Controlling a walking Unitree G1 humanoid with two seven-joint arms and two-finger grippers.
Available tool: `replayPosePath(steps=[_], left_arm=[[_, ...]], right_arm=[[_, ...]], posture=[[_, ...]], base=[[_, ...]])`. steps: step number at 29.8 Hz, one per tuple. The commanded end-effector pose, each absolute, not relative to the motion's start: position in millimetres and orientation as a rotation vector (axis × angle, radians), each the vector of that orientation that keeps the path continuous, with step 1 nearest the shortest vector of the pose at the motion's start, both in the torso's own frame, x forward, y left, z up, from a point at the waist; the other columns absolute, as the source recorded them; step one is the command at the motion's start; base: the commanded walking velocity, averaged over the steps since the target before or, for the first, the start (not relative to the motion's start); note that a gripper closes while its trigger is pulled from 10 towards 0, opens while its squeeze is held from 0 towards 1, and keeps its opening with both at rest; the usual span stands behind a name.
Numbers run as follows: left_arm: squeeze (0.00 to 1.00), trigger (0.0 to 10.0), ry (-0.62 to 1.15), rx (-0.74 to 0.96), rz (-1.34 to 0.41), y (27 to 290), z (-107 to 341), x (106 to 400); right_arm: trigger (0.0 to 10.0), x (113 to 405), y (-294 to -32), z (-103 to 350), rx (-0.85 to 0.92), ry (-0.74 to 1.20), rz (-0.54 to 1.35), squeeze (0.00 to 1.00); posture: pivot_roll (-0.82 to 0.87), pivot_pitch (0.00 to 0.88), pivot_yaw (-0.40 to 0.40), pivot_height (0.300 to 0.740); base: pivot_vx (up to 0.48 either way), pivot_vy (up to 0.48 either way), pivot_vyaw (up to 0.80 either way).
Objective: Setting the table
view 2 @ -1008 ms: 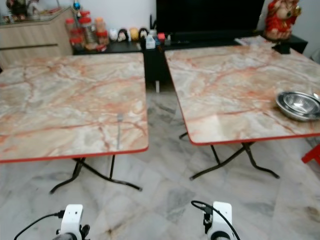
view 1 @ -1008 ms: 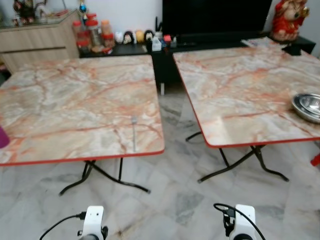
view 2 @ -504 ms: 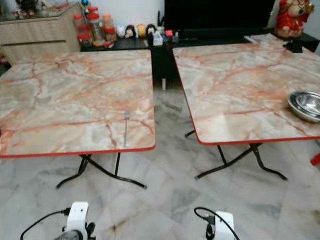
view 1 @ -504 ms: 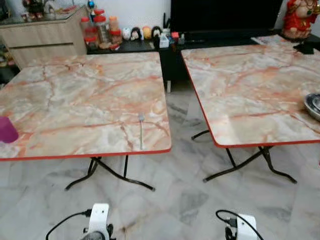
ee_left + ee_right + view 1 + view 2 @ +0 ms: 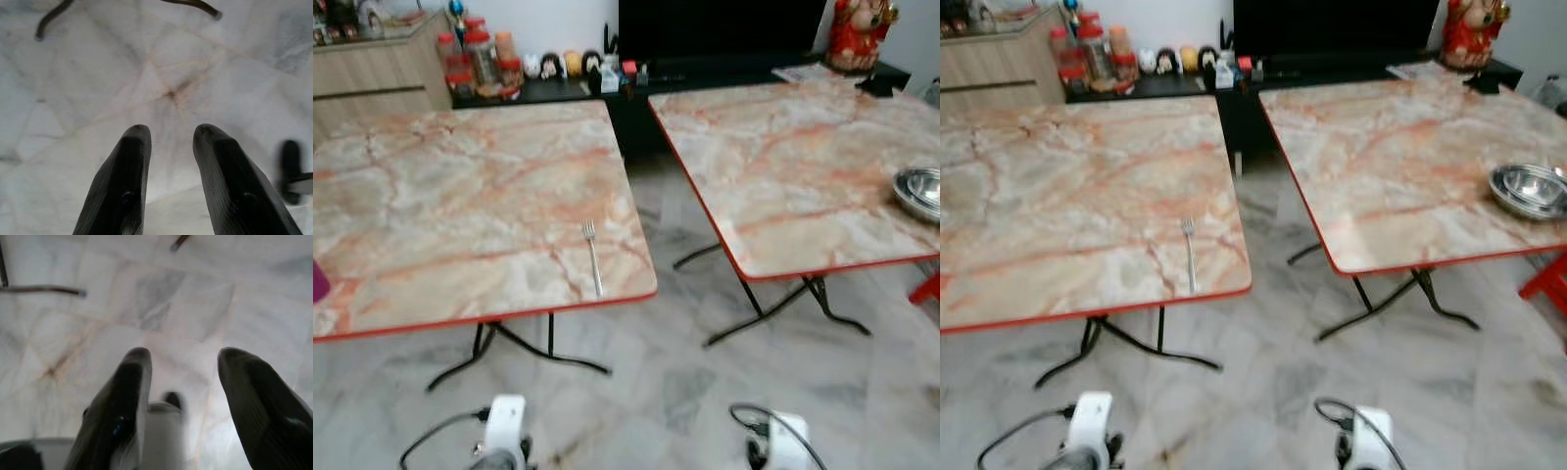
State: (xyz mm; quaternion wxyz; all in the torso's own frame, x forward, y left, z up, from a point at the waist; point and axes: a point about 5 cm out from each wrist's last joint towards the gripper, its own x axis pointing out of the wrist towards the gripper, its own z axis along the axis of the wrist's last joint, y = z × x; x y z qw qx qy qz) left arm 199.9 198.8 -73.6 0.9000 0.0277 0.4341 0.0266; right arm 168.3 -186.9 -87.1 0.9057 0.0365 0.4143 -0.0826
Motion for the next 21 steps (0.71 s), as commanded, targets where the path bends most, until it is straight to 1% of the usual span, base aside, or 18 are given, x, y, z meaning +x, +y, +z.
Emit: replayPosePath(steps=[1, 6, 10, 21], left_arm=[[0.00, 10.0, 0.912, 0.067, 0.044, 196.8, -74.7, 198.9], [0.00, 10.0, 0.908, 0.072, 0.040, 197.9, -74.2, 199.3], [0.00, 10.0, 0.910, 0.075, 0.038, 198.4, -74.5, 198.7], [0.00, 10.0, 0.913, 0.082, 0.036, 200.0, -75.0, 197.0]], right_arm=[[10.0, 167.8, -192.8, -86.7, 0.069, 0.858, -0.186, 0.00], [10.0, 168.0, -191.4, -86.8, 0.084, 0.858, -0.190, 0.00], [10.0, 167.5, -191.5, -87.0, 0.086, 0.859, -0.194, 0.00], [10.0, 166.8, -191.6, -87.1, 0.078, 0.855, -0.190, 0.00]], posture=[[-0.08, 0.000, 0.053, 0.740], [-0.07, 0.000, 0.055, 0.740], [-0.07, 0.000, 0.056, 0.740], [-0.06, 0.000, 0.055, 0.740]], base=[[0.000, 0.401, 0.00], [0.000, 0.398, 0.00], [0.000, 0.398, -0.57], [0.000, 0.396, 0.00]])
